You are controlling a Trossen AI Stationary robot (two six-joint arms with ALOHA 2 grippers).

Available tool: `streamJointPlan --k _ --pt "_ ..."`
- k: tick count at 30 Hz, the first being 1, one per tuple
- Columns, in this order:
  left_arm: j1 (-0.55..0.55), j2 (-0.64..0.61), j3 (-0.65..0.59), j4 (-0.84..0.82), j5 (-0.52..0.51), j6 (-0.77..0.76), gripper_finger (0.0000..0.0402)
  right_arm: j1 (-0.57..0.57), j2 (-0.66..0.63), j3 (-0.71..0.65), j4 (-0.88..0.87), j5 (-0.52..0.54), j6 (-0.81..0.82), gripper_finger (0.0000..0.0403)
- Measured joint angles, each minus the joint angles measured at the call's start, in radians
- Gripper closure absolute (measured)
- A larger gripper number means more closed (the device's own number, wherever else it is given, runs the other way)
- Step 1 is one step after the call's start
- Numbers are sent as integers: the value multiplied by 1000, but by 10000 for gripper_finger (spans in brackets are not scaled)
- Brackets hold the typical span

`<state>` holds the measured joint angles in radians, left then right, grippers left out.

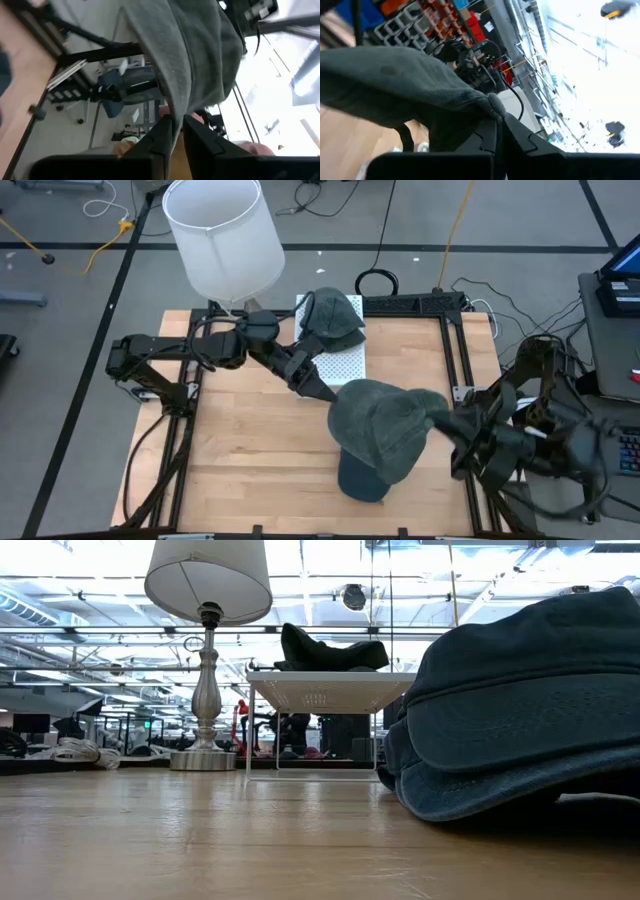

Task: Pick & Place hat
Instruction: Stack the black cap on top of the other black caps on the shelf

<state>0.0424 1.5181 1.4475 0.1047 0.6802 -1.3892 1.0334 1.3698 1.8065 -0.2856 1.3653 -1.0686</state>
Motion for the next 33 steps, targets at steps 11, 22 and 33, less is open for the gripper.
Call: streamJointPlan --k 11,22,33 --pt "-32 -27 0 -41 -76 425 335 -18 -80 0 166 -14 -47 402" --pt "-185 -68 0 -340 -605 831 335 -17 -132 0 267 -28 -72 402" --pt "-398 -73 0 -372 -1267 782 334 -110 -132 0 257 -27 -78 403"
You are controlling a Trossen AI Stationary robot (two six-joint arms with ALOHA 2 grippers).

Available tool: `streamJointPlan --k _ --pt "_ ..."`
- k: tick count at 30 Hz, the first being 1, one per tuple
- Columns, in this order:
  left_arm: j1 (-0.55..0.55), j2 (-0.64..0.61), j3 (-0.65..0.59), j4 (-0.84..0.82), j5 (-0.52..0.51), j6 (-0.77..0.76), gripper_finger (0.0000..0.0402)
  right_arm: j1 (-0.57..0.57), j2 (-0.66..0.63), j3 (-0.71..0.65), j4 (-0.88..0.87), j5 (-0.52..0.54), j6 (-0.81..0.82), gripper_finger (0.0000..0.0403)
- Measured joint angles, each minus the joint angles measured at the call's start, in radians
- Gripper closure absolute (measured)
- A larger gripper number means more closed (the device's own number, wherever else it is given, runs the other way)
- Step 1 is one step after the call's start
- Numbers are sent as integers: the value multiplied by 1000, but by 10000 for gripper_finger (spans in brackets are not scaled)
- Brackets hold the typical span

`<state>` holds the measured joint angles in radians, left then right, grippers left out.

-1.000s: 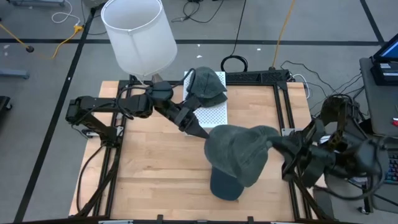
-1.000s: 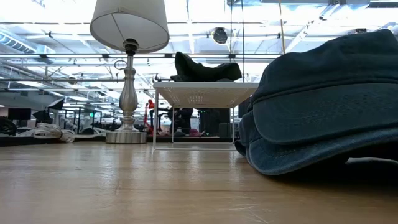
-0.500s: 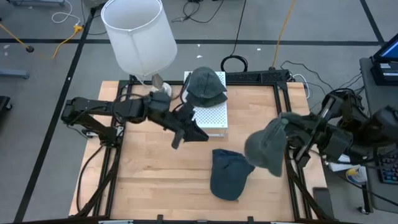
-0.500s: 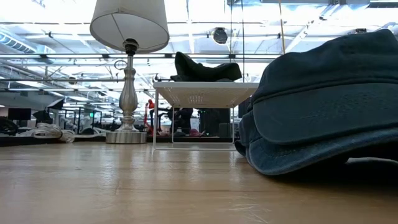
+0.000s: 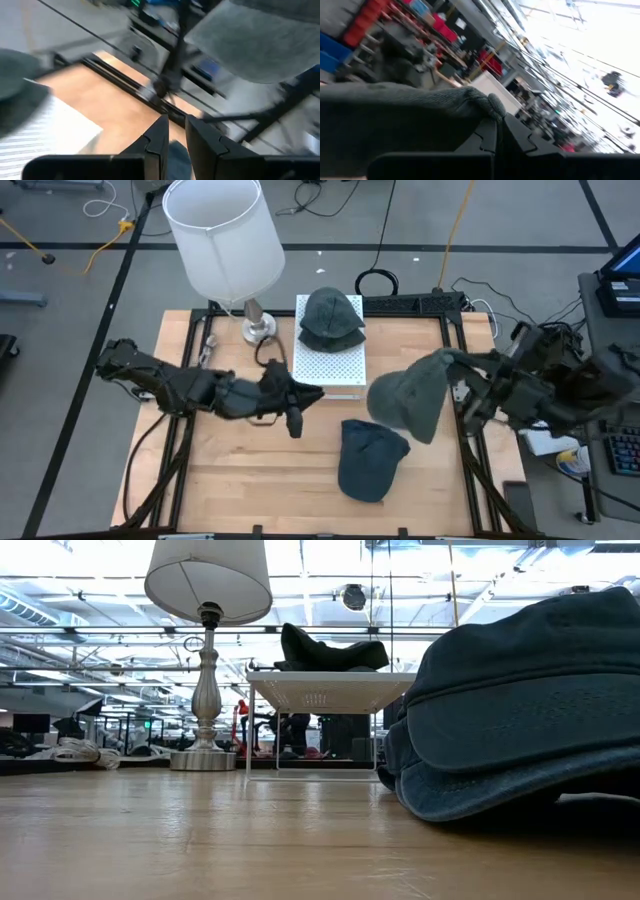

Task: Pick & Place hat
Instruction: Stack the black cap on top of the other black caps on the shelf

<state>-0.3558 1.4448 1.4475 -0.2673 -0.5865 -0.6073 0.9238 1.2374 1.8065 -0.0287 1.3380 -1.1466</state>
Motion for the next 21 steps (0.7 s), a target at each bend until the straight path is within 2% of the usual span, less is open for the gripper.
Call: streamJointPlan --k 4,8,13,17,21 --pt "-83 0 0 10 -247 -2 334 -89 0 0 2 -6 -21 403" --pt "-134 0 0 10 -370 15 334 -224 4 0 3 -70 -78 403" --pt "-166 -9 0 11 -383 38 334 -407 37 0 7 -181 -210 403" --pt "-186 -18 0 9 -379 70 334 -562 82 0 44 -248 -253 403" --pt "-192 -24 0 8 -354 101 334 -694 149 0 155 -268 -343 402"
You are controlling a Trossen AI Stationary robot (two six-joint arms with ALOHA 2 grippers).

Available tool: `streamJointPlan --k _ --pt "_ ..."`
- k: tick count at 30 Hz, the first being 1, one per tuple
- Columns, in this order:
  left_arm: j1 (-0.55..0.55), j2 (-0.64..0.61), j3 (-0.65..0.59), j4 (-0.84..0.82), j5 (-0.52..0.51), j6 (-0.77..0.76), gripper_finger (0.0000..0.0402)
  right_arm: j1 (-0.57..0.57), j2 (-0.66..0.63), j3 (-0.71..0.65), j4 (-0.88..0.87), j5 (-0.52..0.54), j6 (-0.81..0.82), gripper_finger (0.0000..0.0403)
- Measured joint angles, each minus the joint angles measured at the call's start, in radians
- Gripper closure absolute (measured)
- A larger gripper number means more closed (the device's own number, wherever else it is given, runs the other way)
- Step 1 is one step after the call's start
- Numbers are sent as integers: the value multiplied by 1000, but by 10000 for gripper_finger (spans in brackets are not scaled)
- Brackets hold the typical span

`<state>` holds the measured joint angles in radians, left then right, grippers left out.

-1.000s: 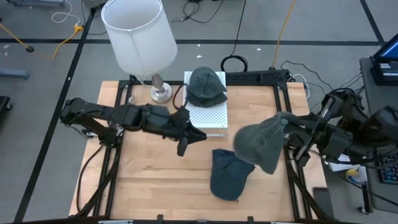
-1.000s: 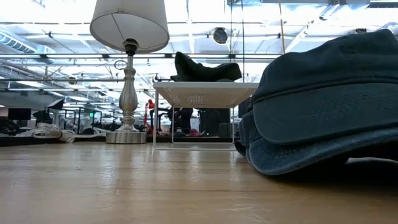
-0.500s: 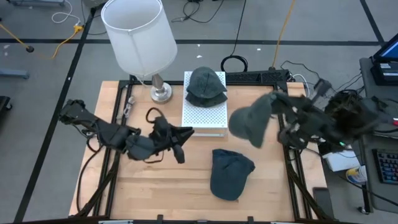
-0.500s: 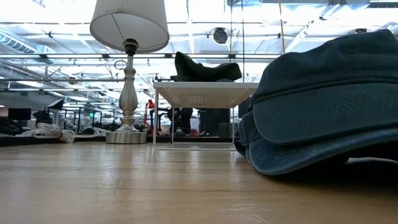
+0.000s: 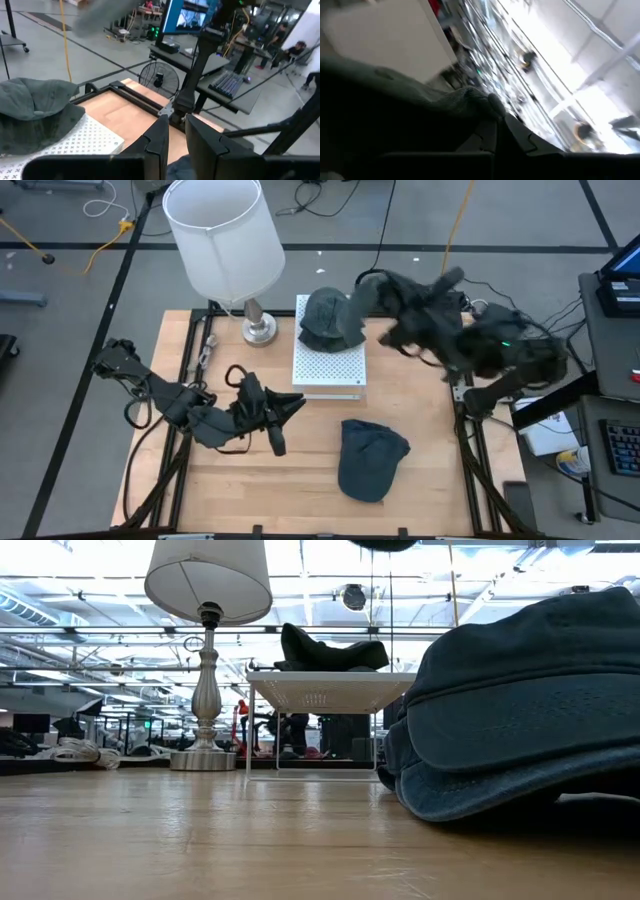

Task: Pick & Place hat
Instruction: Stack the black cap on top of the other black caps on the shelf

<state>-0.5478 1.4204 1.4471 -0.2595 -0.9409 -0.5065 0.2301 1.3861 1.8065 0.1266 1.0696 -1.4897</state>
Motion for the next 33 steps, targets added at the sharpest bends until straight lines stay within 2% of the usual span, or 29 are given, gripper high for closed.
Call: streamJointPlan --k 9,16,26,33 --pt "-20 -68 0 -8 -1 34 334 -271 150 0 199 -52 -107 400" --pt "-39 -141 0 -7 -2 109 334 -423 275 0 310 -62 -120 400" --pt "-59 -199 0 -25 0 207 334 -493 416 0 311 -48 7 399" --pt "-67 -201 0 -78 1 214 334 -498 451 0 227 29 161 399"
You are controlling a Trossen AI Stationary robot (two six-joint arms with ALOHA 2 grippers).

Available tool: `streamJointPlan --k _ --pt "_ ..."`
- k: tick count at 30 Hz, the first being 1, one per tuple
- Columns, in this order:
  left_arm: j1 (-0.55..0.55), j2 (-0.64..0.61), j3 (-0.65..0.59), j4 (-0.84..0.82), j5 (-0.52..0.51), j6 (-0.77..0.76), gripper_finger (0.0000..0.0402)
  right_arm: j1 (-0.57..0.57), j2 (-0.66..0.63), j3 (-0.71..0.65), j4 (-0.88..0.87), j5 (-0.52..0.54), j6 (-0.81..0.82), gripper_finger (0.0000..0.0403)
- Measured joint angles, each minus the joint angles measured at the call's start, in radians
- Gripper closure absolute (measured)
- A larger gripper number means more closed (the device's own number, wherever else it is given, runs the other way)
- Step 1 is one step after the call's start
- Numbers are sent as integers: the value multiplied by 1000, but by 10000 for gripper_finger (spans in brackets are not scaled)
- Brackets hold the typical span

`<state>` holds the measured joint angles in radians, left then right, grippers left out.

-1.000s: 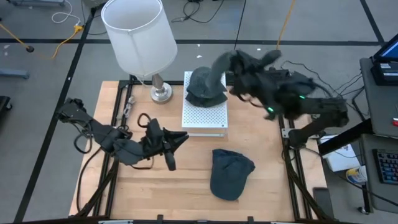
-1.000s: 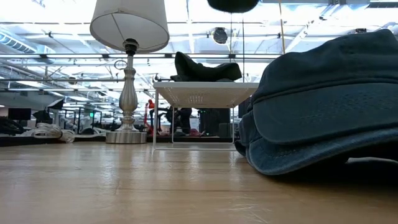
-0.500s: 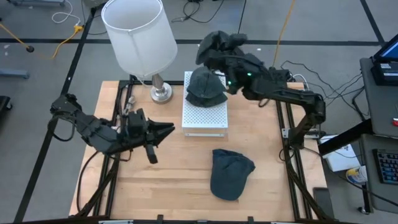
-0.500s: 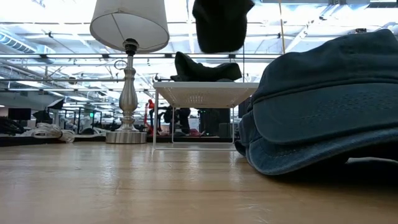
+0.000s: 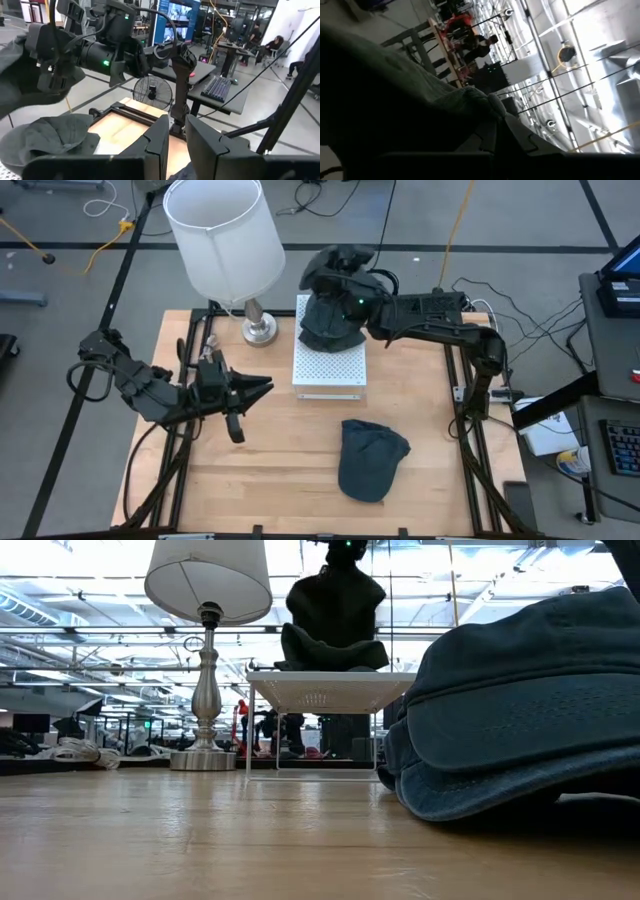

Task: Pick & Place hat
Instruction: Stack the black cap on top of the other black caps on the shelf

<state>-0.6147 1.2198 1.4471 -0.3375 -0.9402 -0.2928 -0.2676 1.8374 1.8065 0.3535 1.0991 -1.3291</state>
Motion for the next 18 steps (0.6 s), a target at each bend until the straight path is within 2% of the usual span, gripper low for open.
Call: streamJointPlan --k 6,18 --pt "-3 0 0 -32 0 3 334 1 -2 0 -180 26 194 399" --pt "-2 0 0 -37 -1 39 334 48 -2 0 -503 -33 490 399"
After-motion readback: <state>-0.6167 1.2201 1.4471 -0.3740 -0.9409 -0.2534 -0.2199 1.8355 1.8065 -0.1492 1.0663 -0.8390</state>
